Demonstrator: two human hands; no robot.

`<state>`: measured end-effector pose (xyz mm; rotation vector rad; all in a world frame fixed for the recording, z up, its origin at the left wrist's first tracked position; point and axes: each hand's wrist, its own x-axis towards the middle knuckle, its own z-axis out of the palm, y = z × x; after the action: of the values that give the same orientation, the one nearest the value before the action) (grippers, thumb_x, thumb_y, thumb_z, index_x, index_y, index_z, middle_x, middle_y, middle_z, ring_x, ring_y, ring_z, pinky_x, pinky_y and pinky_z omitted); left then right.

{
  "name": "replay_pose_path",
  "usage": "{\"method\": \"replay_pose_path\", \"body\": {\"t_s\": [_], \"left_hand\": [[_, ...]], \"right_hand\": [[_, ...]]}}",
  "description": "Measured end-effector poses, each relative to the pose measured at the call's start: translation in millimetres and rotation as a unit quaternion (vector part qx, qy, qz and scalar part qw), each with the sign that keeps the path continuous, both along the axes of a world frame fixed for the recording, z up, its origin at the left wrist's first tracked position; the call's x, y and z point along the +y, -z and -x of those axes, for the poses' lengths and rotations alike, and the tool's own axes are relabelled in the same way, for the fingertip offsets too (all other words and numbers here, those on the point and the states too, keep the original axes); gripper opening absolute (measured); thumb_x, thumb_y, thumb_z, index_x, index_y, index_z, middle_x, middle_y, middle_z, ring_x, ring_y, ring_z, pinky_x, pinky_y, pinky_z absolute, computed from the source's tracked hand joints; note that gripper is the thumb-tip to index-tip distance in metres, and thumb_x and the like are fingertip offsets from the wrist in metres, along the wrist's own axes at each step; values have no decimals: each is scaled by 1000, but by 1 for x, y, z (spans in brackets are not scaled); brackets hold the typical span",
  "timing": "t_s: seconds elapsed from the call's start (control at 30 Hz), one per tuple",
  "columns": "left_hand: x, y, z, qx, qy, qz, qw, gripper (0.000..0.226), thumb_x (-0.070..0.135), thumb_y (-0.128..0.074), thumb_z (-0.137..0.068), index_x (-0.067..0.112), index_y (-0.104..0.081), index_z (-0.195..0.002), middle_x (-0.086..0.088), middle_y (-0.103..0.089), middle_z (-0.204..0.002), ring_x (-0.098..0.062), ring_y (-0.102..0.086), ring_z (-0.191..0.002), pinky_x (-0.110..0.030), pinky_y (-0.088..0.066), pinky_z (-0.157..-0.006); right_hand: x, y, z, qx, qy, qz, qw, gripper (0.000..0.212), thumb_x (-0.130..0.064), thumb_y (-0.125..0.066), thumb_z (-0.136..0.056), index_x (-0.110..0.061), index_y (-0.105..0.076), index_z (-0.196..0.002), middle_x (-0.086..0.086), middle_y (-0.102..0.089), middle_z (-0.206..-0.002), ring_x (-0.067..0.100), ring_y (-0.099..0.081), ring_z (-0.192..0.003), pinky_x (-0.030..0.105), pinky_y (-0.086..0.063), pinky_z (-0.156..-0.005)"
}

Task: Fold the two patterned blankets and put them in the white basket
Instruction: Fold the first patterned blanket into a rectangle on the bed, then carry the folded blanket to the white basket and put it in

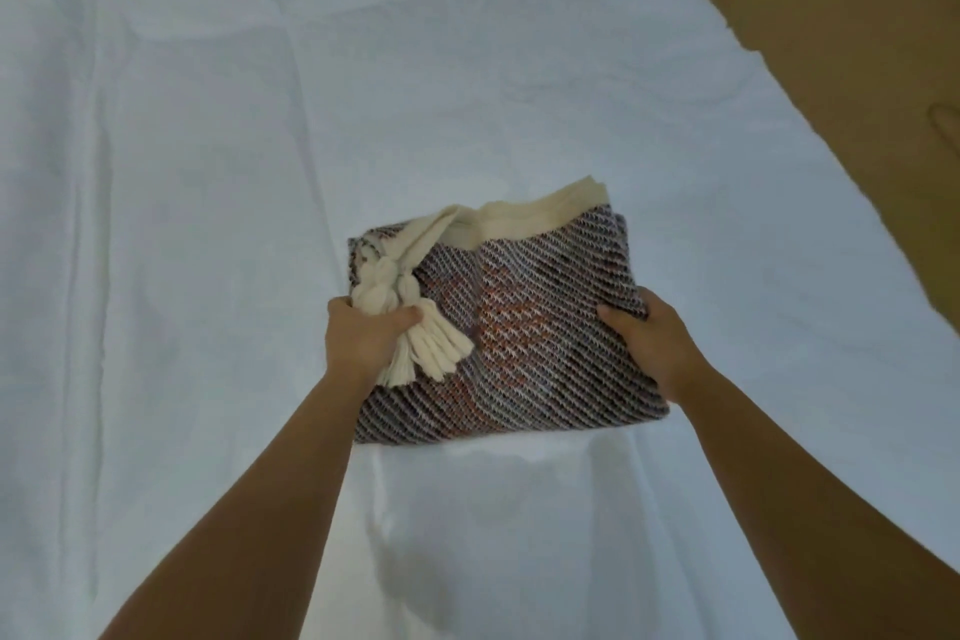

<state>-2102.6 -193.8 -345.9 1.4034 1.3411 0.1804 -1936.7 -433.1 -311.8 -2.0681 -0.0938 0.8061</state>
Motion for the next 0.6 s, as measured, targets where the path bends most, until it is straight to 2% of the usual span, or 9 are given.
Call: {"method": "replay_pose_path", "body": {"t_s": [0.1, 0.27, 0.43, 0.6], "left_hand": [[-37, -27, -18, -3, 32, -29, 999, 81, 33, -86, -58, 7, -45, -124, -7, -59, -118, -24, -59, -103, -39, -50, -91], [-117, -65, -52, -22, 94, -43, 994, 78, 36, -84, -59, 8, -48, -123, -7, -60, -117, -22, -58, -100, -34, -48, -87], [-224, -102, -81, -57, 162, -42, 984, 77, 35, -84, -60, 9, -48, -122, -8, -60, -119, -23, -58, -101, -35, -48, -89], [-348, -139, -105, -85, 239, -53, 966, 75, 38, -83, -59, 9, -52, -121, -7, -62, -116, -24, -60, -101, -35, -49, -87]], "right_hand": [[-33, -20, 9, -24, 44, 8, 999, 32, -28, -53, -91, -13, -50, -119, 3, -55, -106, 21, -53, -97, 37, -43, -89], [-119, -61, 11, -48, 133, 6, 990, 28, -25, -53, -91, -8, -51, -113, 6, -57, -103, 23, -54, -94, 37, -44, -86], [-233, -103, 13, -98, 196, 8, 976, 13, -23, -54, -88, -14, -53, -96, 2, -57, -91, 15, -53, -80, 32, -40, -75], [-367, -135, 25, -125, 268, 20, 955, 9, -25, -56, -86, -19, -54, -93, 3, -58, -89, 21, -54, -81, 33, -41, -75]]}}
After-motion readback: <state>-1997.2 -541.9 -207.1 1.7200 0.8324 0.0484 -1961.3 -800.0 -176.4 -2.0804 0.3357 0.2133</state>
